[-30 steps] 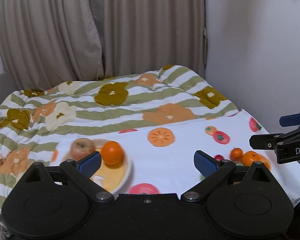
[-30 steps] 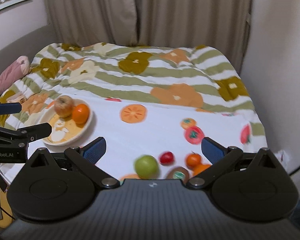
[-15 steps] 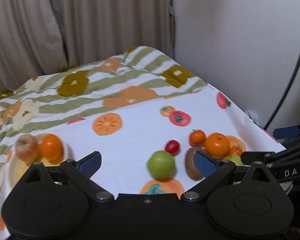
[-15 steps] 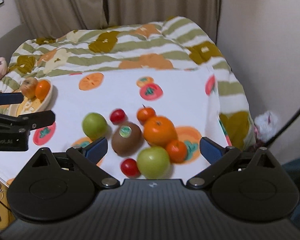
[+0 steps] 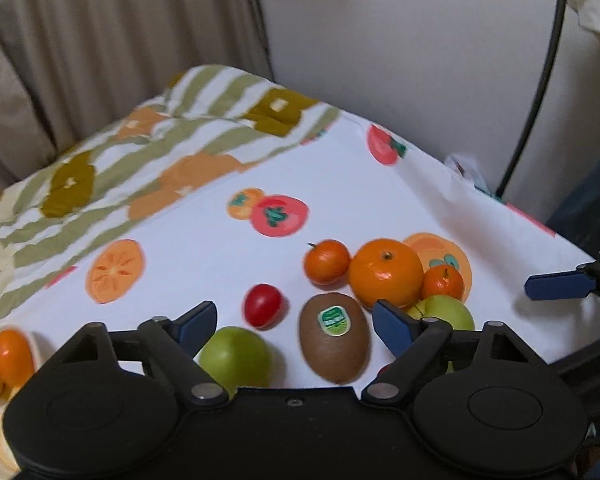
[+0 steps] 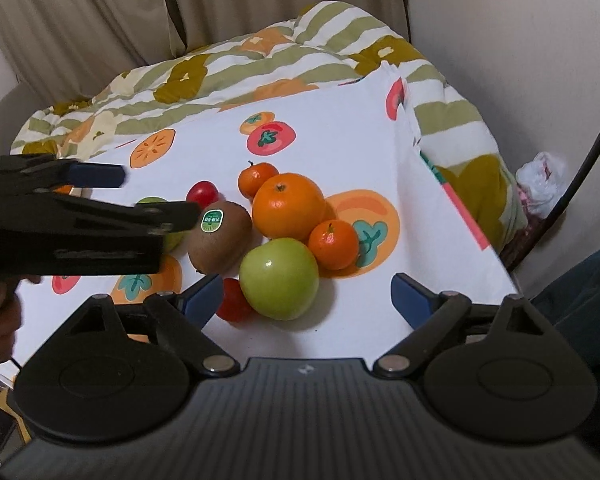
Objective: Organize fruits
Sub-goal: 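Grasp the kiwi with the left tool while the right tool grasps a green apple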
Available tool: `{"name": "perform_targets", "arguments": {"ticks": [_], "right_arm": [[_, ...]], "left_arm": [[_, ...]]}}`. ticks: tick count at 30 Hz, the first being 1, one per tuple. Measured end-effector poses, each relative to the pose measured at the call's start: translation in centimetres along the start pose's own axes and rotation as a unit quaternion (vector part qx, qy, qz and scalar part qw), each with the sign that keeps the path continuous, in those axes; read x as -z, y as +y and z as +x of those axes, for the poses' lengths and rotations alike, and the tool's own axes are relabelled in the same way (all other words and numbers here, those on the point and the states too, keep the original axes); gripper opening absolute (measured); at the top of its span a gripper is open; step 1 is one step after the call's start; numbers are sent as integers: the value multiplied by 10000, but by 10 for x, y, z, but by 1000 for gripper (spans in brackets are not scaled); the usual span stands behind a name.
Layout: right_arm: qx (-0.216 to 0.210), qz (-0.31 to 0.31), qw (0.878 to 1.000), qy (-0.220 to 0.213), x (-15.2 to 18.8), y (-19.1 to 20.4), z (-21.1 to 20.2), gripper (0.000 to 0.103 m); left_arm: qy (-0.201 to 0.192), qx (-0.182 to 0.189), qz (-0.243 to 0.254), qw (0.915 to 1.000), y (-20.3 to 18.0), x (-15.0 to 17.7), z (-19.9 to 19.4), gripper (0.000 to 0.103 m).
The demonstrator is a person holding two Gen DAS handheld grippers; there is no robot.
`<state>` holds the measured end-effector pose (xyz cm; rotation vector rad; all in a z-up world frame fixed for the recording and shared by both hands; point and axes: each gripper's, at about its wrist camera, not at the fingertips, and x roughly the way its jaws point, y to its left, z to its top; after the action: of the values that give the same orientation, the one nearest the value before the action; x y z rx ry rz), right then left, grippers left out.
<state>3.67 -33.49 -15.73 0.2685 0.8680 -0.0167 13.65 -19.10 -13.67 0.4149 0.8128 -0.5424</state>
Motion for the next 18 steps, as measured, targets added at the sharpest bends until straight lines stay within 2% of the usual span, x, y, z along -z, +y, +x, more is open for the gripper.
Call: {"name": "perform_targets", "arguments": {"ticks": [4, 11, 18], "right_arm": [[-57, 162, 9998, 78, 4, -3, 8, 99], [-200, 424, 9989, 95, 8, -9, 18, 94], [-308, 441, 9985, 131, 8, -7, 27, 87]], "left_arm": [[297, 193, 122, 9993, -4, -2, 22, 76], [542, 295, 391, 9973, -14, -3, 41, 70], [744, 441, 363, 9956, -14, -3, 55, 60]]}}
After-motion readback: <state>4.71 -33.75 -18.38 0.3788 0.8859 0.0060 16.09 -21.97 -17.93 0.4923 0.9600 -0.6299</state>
